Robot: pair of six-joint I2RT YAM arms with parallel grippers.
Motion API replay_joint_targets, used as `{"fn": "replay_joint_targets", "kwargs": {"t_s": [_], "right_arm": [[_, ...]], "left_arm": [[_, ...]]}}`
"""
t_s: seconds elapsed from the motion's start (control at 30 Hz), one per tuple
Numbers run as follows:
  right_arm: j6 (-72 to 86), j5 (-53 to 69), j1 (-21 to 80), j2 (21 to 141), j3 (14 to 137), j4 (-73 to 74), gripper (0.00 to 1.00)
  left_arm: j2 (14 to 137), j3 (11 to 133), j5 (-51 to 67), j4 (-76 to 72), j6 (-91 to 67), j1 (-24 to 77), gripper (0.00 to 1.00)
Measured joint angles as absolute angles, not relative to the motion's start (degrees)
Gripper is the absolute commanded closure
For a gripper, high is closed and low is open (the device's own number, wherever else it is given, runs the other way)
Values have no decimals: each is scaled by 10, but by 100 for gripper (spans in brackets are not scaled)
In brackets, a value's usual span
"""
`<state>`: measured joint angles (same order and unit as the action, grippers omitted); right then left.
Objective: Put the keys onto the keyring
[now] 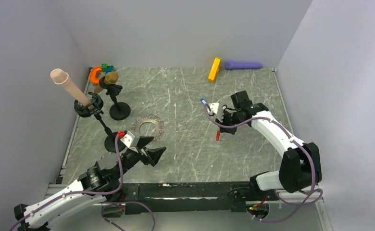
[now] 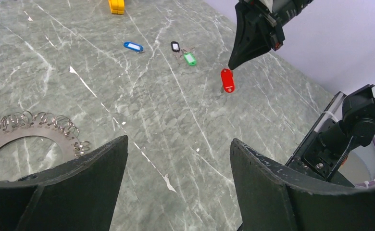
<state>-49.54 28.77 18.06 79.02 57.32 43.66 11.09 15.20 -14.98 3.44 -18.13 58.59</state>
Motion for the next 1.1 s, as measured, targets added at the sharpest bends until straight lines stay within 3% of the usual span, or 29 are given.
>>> {"fn": "replay_joint_targets", "kwargs": {"t_s": [0.17, 0.33, 0.6, 1.1], "right_arm": [[-506, 284, 178, 781, 542, 435, 100], [-506, 286, 179, 846, 540, 410, 100], [-499, 286, 211, 966, 597, 375, 100], [-454, 299, 249, 1039, 656, 354, 100]], "left_arm": [[115, 150, -143, 28, -186, 586, 15], [115, 144, -138, 22, -195, 586, 11], [94, 143, -134, 31, -214, 586, 10], [39, 137, -136, 73, -223, 586, 9]]}}
